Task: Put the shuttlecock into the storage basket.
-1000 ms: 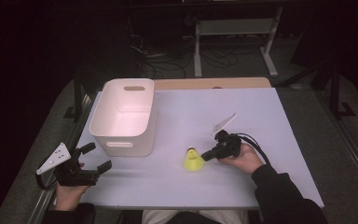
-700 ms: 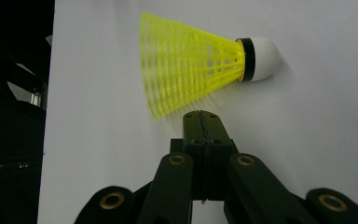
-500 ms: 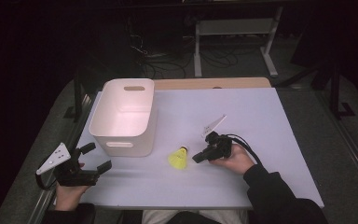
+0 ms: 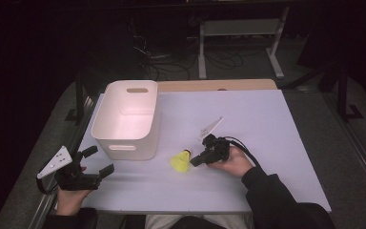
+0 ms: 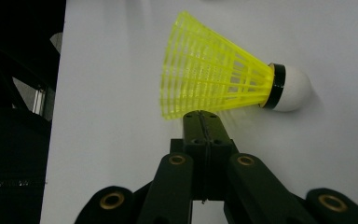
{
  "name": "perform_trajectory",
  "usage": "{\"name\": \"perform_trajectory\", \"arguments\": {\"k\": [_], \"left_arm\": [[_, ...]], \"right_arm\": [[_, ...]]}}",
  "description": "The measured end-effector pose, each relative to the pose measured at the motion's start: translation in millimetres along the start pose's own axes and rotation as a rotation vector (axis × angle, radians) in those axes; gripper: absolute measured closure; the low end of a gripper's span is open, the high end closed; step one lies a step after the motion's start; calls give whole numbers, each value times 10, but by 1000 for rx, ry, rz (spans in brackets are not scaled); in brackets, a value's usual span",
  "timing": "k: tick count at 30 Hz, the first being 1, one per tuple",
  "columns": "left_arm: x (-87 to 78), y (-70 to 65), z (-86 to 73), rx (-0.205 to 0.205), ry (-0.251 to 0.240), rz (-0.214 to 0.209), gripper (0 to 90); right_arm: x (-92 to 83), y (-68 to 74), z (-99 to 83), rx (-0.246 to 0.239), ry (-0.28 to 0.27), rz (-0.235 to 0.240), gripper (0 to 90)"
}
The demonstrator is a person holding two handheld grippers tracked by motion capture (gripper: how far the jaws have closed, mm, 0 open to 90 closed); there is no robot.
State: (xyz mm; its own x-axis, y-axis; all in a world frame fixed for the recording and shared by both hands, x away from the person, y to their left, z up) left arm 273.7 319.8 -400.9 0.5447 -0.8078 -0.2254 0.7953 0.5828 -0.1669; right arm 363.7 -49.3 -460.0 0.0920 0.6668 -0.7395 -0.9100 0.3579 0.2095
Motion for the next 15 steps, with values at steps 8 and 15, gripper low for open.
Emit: {"name": "perform_trajectory", "arguments": {"k": [8,15], "left_arm": [[1,0,0,1,1,-2,0],[3,-1,-1,1,1,-3,0]], "right_arm": [[72,17,28,-7,3,7,888],[136,33,67,-12,6,15,889]]}}
Point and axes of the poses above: each handheld gripper's, and its own axes: x roughly forward along the jaws, z roughly out of its top, y roughly to its left, the point moved 4 cm from there along x, roughly forward along the jaws, and after that the axes turned 10 degrees about -z, right-handed, at the moved point
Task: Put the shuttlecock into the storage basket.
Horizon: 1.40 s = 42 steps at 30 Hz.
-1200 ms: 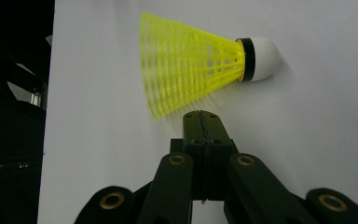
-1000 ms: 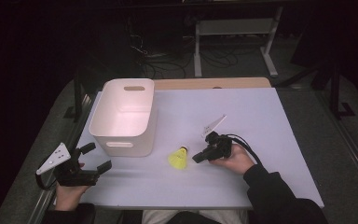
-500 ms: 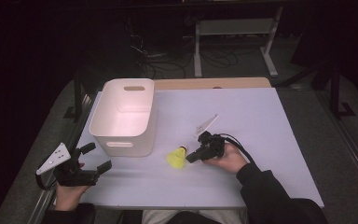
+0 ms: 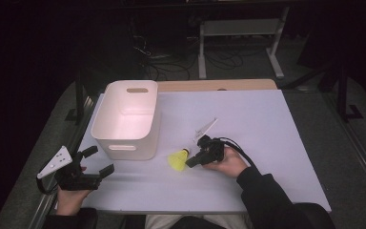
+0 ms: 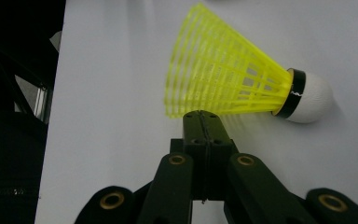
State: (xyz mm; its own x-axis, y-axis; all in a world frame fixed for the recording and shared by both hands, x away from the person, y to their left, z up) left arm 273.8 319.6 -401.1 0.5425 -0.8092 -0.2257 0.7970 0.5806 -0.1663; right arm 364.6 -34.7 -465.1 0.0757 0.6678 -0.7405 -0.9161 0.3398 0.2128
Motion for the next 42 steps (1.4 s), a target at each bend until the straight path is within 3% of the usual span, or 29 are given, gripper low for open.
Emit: {"name": "perform_trajectory", "arguments": {"k": [27,42], "left_arm": [[-4,-3,2,-2,-5,-3,0],[-3,-3,4,-2,-6,-6,0]], "right_arm": [[178,-2,287,-34,-11,-7,888],[238,-98,375,-33,-15,-34,888]]}}
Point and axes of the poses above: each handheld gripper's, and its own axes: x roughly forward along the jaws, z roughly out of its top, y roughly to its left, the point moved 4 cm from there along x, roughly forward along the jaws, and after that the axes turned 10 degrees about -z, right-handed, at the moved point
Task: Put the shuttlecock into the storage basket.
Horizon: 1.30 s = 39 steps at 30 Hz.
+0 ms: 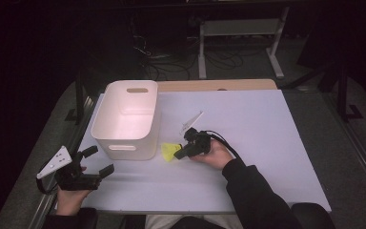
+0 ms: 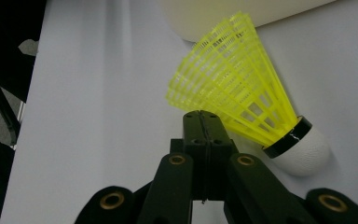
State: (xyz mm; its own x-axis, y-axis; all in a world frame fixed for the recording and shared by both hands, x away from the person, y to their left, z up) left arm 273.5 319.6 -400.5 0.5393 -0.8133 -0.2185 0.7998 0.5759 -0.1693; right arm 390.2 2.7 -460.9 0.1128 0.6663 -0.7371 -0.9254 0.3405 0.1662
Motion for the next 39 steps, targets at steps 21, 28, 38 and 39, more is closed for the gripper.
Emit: {"name": "perform_trajectory", "arguments": {"k": [21,28,38,39], "left_arm": [[-1,2,2,-1,-2,0,0],[-1,3,3,0,-3,0,0],[-2,4,4,0,-4,0,0],[-4,4,4,0,-6,0,0]], "right_arm": [[98,-101,105,3,21,-17,888],[141,-151,145,-6,28,-38,889],[190,-248,174,8,33,-54,888],[191,-269,188,12,34,-61,889]]}}
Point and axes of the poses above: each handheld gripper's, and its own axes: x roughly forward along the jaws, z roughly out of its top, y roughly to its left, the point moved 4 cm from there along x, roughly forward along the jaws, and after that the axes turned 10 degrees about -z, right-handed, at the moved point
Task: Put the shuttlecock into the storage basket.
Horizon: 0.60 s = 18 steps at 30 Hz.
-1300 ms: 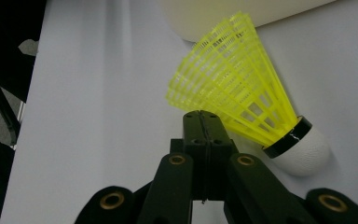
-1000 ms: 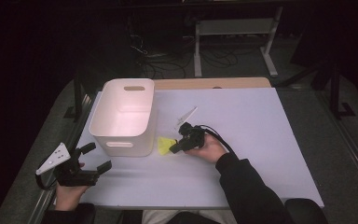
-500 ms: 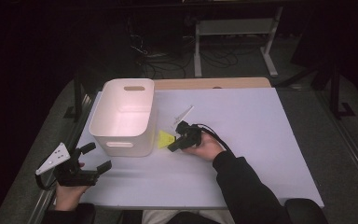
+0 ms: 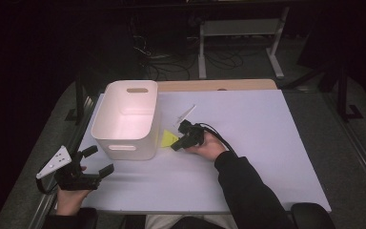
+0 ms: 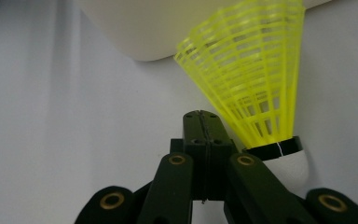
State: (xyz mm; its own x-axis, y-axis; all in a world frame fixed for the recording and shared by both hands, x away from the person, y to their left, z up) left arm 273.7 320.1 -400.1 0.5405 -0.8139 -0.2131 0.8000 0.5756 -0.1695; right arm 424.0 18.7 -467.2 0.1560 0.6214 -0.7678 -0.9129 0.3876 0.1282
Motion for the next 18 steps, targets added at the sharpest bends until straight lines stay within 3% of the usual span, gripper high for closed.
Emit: {"name": "perform_trajectory", "arguments": {"k": [18], "left_arm": [[2,0,0,0,1,-1,0]], "right_arm": [[-37,-141,2,34,-22,-20,889]]}}
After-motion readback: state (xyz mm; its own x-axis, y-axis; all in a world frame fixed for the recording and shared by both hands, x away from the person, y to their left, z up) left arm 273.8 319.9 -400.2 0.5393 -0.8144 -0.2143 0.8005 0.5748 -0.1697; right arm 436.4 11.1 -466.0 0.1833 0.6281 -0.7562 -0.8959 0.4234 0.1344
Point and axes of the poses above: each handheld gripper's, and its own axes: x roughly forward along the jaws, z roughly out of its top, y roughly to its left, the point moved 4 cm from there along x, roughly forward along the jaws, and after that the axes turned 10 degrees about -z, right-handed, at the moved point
